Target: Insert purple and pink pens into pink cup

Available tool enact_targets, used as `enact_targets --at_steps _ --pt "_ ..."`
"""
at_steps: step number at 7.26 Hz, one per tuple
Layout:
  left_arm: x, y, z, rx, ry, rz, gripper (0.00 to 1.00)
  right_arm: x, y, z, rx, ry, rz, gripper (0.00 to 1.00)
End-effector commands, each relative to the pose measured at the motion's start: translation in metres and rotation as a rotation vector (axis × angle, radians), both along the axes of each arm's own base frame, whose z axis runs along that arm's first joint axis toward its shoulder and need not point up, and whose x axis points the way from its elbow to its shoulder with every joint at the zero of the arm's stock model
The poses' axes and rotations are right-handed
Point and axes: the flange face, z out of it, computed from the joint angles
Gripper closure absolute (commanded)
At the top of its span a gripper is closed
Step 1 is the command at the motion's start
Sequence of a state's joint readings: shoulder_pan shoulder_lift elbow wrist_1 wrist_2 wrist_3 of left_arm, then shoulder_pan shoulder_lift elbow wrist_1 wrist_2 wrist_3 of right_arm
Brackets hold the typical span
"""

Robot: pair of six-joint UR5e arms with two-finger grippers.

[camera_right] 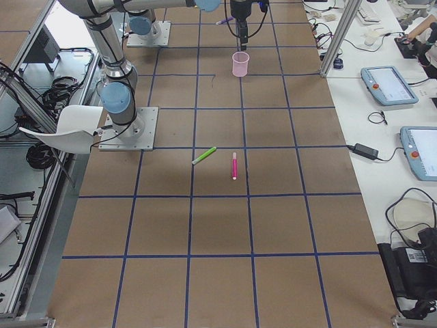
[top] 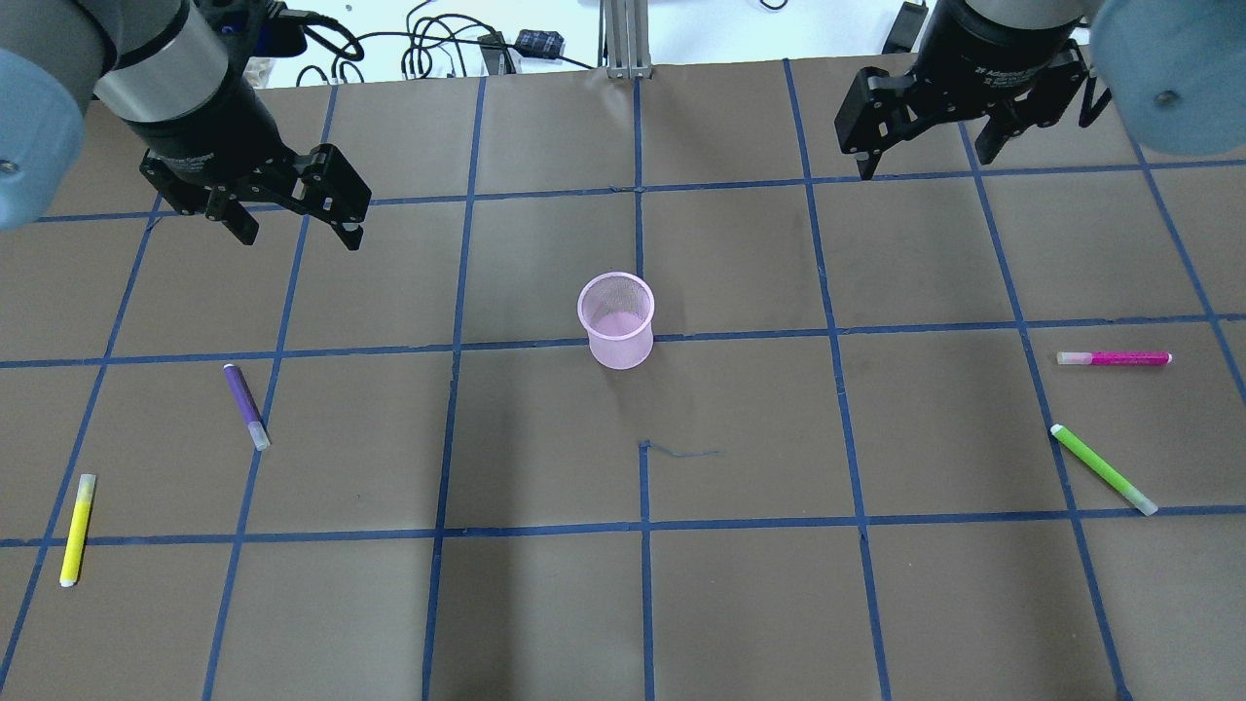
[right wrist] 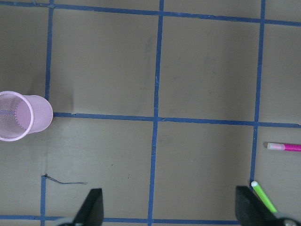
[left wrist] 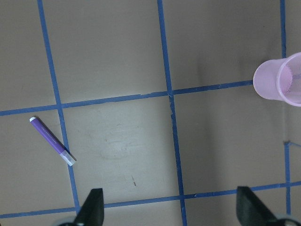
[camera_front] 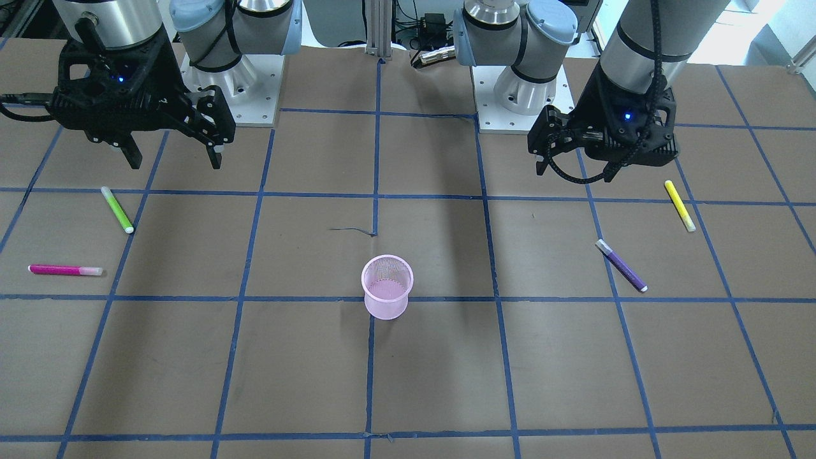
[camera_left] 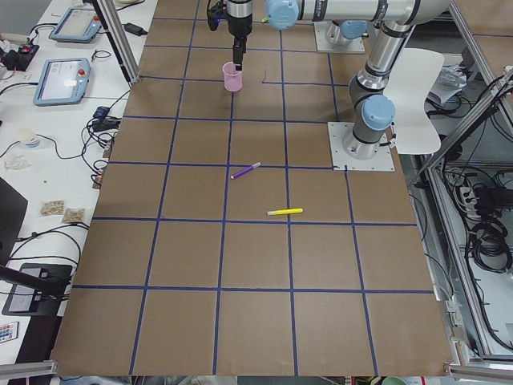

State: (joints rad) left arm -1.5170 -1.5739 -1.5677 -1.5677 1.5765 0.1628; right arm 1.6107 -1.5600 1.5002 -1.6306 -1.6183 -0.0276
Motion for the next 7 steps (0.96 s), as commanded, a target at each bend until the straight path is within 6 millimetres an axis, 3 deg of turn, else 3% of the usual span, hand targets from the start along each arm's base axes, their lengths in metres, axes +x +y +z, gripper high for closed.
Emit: enact_targets --at_steps 1,5,7 --pt "0.001 0.000 0.000 -0.001 -0.007 0.000 0.00 0.000 0.000 0.000 0.000 0.000 0.000 0.00" --pt "0.005 -0.002 0.000 -0.003 -0.005 0.005 0.00 0.000 0.000 0.002 -0.003 0.002 0.006 0.00" --pt "0.007 -0.003 -0.002 -0.001 -0.005 0.012 0.00 -0.015 -0.007 0.000 0.001 0.033 0.117 0.00"
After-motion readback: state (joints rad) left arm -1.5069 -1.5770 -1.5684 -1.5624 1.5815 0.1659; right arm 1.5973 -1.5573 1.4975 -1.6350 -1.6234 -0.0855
